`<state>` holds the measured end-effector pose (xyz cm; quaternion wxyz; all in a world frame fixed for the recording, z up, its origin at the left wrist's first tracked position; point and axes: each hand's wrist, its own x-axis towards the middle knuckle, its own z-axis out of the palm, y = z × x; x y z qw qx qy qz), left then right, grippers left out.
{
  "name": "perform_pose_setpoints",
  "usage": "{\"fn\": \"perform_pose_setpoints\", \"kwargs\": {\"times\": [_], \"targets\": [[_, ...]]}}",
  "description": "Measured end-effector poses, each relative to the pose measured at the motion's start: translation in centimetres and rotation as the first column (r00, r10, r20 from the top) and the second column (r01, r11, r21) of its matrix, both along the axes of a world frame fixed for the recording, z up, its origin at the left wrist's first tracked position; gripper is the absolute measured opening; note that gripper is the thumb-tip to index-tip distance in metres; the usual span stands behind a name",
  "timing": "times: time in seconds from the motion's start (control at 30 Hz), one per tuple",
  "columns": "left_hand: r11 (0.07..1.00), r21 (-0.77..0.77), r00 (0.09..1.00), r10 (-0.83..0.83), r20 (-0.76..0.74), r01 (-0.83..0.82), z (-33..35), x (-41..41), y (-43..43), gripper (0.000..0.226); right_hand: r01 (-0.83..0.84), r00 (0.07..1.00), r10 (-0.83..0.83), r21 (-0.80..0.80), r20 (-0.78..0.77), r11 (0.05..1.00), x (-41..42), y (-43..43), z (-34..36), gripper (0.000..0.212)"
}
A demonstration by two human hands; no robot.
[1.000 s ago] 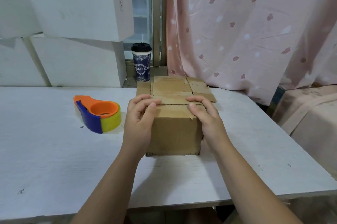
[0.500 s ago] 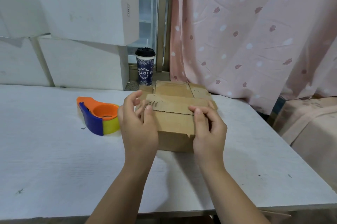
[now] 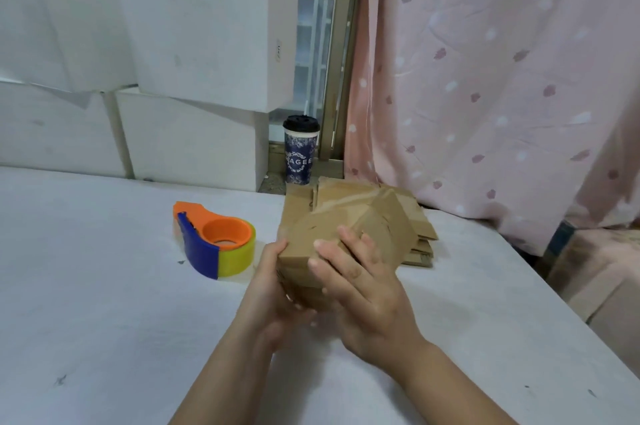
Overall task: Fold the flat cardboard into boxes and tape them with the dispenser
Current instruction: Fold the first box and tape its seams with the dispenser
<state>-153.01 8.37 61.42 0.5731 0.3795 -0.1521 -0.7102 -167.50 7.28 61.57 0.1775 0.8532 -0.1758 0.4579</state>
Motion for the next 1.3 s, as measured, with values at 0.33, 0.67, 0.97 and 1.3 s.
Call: {"fn": "perform_pose_setpoints", "kwargs": {"times": [0.33,0.67,0.97,1.3], "targets": [[0.948,-0.265,0.807,0.293,0.513,-0.176,-1.5,-0.9,0.1,0.034,-0.652,0.601,-0.373,0.703,0.707,0.283,0.3,0.7,-1.1,0.088],[0.913,-0.346,0.632,0.141,0.762,0.214,-3.4,1.7,2.8,0.049,-0.458,0.825,-0.212,0.839,0.524,0.292,-2.8,0.5,-2.5,0.075],[0.861,-0.289,0.312,0.163,0.936,0.418,-4.3,1.5,2.7,0.120,-0.327,0.811,-0.286,0.800,0.511,0.503,-3.1,0.8,-2.2,0.060],[0.850,-0.493,0.164,0.468,0.868,0.185,-4.1,0.9,2.5,0.073,-0.386,0.838,-0.163,0.776,0.521,0.499,-2.8,-0.7,-0.9,0.048]]}}
